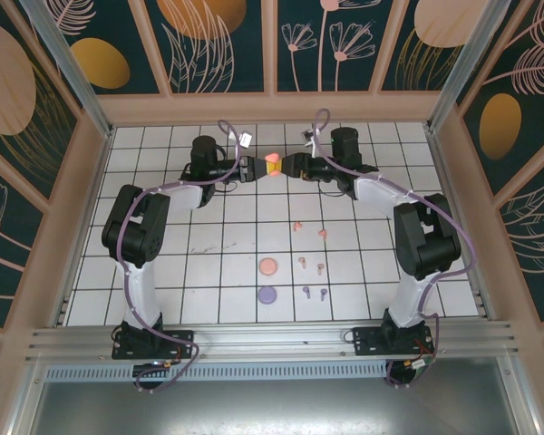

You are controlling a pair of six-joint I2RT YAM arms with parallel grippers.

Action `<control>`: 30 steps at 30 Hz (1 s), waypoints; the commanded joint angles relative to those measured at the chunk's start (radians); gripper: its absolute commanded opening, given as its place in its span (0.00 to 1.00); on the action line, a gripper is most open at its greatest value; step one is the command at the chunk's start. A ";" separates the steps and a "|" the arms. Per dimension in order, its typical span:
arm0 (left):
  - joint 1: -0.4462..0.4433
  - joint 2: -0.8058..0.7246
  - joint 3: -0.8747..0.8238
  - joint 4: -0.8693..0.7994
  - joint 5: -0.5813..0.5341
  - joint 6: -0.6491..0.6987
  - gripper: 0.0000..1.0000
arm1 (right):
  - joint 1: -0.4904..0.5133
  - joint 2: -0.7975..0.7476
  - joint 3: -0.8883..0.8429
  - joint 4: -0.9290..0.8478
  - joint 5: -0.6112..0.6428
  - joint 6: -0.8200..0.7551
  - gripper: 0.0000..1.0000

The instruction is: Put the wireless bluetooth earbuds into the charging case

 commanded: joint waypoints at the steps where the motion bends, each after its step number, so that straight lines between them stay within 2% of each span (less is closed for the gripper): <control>1: -0.001 -0.037 0.015 0.014 0.026 0.016 0.00 | 0.005 0.023 0.027 -0.006 0.002 -0.030 0.55; 10: -0.001 -0.088 -0.025 0.049 0.043 0.002 0.00 | -0.027 0.061 0.020 0.020 0.053 0.021 0.45; 18: -0.002 -0.129 -0.064 0.093 0.048 -0.021 0.00 | -0.035 0.072 0.022 0.013 0.069 0.033 0.43; 24: -0.001 -0.130 -0.070 0.100 0.048 -0.022 0.00 | -0.036 -0.049 -0.059 0.005 0.047 0.003 0.43; 30: -0.002 -0.122 -0.075 0.141 0.051 -0.047 0.00 | -0.036 -0.144 -0.118 0.089 -0.020 0.048 0.43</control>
